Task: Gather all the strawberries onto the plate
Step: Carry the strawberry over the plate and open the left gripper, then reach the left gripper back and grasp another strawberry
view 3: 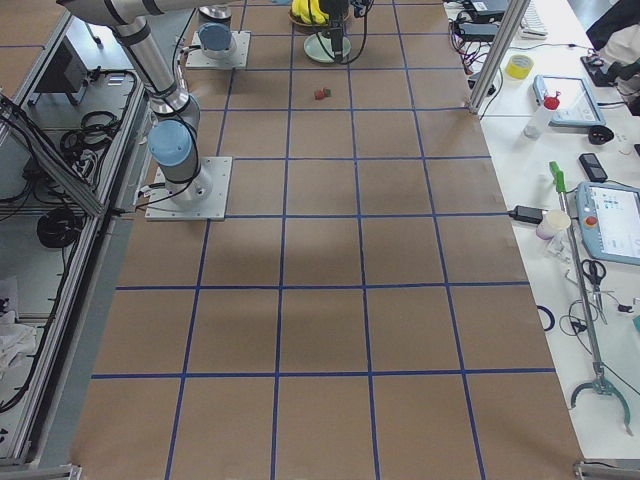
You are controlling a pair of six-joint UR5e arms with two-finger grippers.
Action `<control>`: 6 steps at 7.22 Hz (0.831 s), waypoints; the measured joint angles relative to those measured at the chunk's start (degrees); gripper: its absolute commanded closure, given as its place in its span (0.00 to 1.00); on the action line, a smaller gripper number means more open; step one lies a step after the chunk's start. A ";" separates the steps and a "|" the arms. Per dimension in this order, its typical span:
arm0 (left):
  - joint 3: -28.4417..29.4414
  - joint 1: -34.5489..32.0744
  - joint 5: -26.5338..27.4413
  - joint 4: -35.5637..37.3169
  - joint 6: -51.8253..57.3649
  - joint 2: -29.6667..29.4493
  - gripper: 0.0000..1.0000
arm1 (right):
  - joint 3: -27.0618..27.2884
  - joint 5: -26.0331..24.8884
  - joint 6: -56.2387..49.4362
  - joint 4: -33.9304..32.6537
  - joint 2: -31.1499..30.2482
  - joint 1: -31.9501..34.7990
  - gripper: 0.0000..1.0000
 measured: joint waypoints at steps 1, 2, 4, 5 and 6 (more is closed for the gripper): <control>0.21 0.00 -0.05 0.05 0.42 -0.03 0.00 | 0.00 0.00 0.00 0.00 0.00 0.00 0.00; 0.65 -0.01 -0.19 0.07 0.34 0.14 0.00 | 0.00 0.00 0.00 0.00 0.00 0.00 0.00; 3.15 -1.06 -3.60 -0.14 -3.20 0.70 0.00 | 0.00 0.00 0.00 0.02 0.00 0.00 0.00; 4.85 -2.94 -6.38 -0.53 -7.61 0.86 0.00 | 0.00 0.00 0.00 0.04 -0.02 0.00 0.00; 5.90 -6.26 -8.45 -0.55 -13.17 0.83 0.00 | 0.00 0.02 0.00 0.04 -0.04 0.00 0.00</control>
